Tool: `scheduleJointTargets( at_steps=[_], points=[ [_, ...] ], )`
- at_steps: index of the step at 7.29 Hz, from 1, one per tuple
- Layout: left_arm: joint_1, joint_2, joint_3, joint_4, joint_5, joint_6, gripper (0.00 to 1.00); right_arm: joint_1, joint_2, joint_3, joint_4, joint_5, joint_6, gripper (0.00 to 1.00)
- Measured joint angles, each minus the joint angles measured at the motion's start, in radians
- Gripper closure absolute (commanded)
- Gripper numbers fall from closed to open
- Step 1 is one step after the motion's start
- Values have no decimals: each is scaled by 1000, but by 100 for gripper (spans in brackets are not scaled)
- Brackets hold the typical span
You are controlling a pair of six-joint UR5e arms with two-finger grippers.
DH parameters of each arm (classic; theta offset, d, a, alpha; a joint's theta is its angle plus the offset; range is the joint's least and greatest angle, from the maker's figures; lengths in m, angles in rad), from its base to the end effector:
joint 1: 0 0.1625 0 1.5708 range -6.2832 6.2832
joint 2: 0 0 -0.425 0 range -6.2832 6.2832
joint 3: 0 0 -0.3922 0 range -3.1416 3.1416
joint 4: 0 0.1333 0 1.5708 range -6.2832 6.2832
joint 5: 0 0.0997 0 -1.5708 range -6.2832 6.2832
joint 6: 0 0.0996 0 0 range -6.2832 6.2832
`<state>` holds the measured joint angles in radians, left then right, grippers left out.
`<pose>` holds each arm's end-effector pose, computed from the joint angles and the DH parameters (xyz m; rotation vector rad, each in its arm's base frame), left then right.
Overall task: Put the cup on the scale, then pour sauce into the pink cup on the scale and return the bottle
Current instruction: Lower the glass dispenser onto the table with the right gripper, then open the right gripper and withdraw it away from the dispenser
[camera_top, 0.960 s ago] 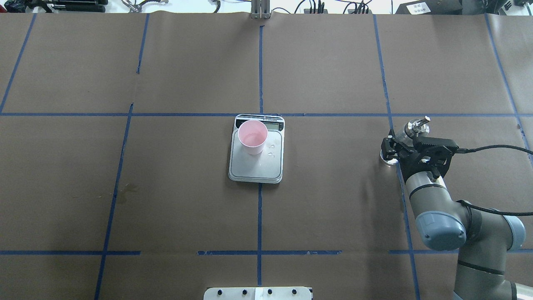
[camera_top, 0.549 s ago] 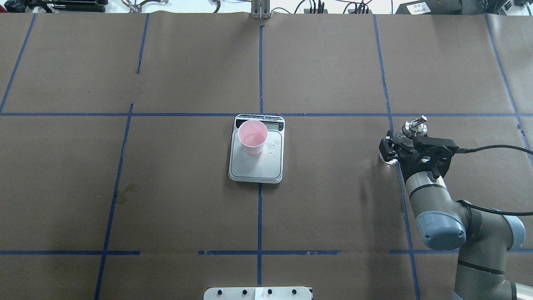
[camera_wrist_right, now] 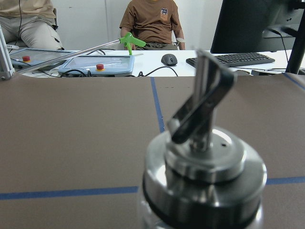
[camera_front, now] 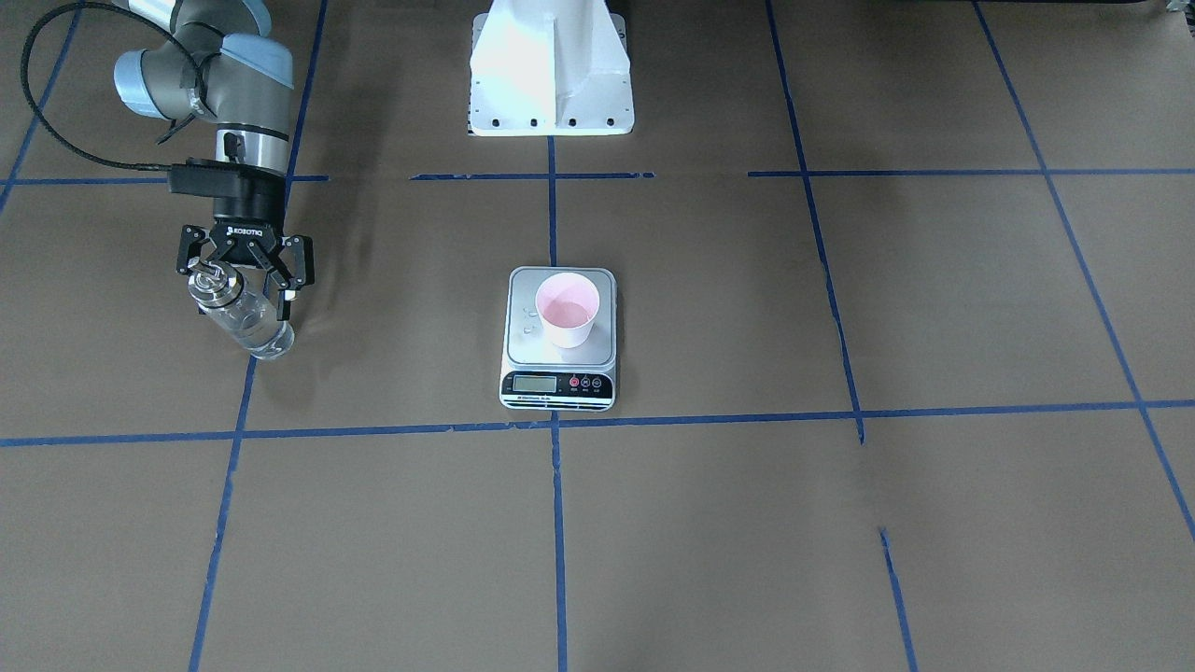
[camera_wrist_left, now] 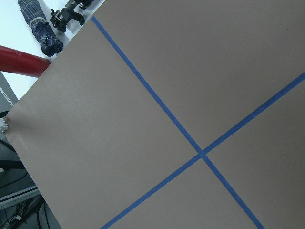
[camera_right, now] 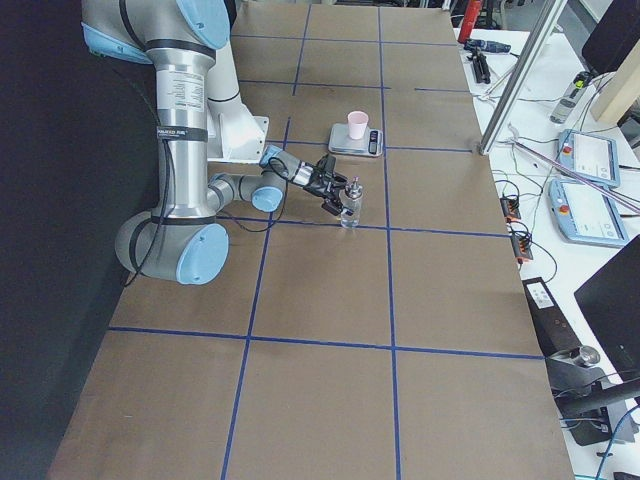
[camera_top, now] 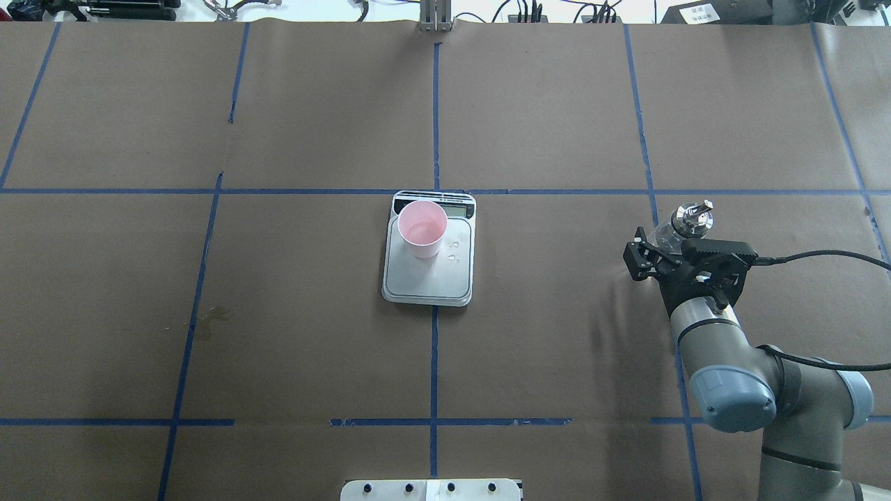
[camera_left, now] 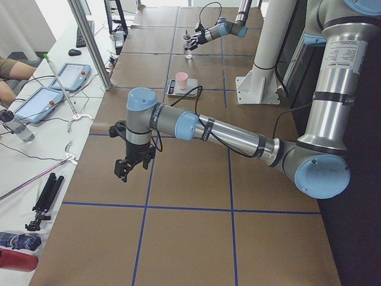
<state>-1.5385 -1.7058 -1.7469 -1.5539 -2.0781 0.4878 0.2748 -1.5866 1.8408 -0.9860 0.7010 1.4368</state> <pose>-0.0671 -0.5537 0.5180 0.3998 0.4317 0.5799 -0.4122 -0.3338 0.4576 0.9640 -0.6052 0.4896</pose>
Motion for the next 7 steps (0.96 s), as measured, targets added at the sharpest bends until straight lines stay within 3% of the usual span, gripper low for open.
scheduleJointTargets(
  at_steps=[5, 7],
  points=[
    [-5, 0, -2, 0, 1, 0, 0, -121, -153, 104, 0, -33, 14, 0],
    [-6, 0, -2, 0, 0, 0, 0, -173, -271, 223, 0, -37, 15, 0]
  ],
)
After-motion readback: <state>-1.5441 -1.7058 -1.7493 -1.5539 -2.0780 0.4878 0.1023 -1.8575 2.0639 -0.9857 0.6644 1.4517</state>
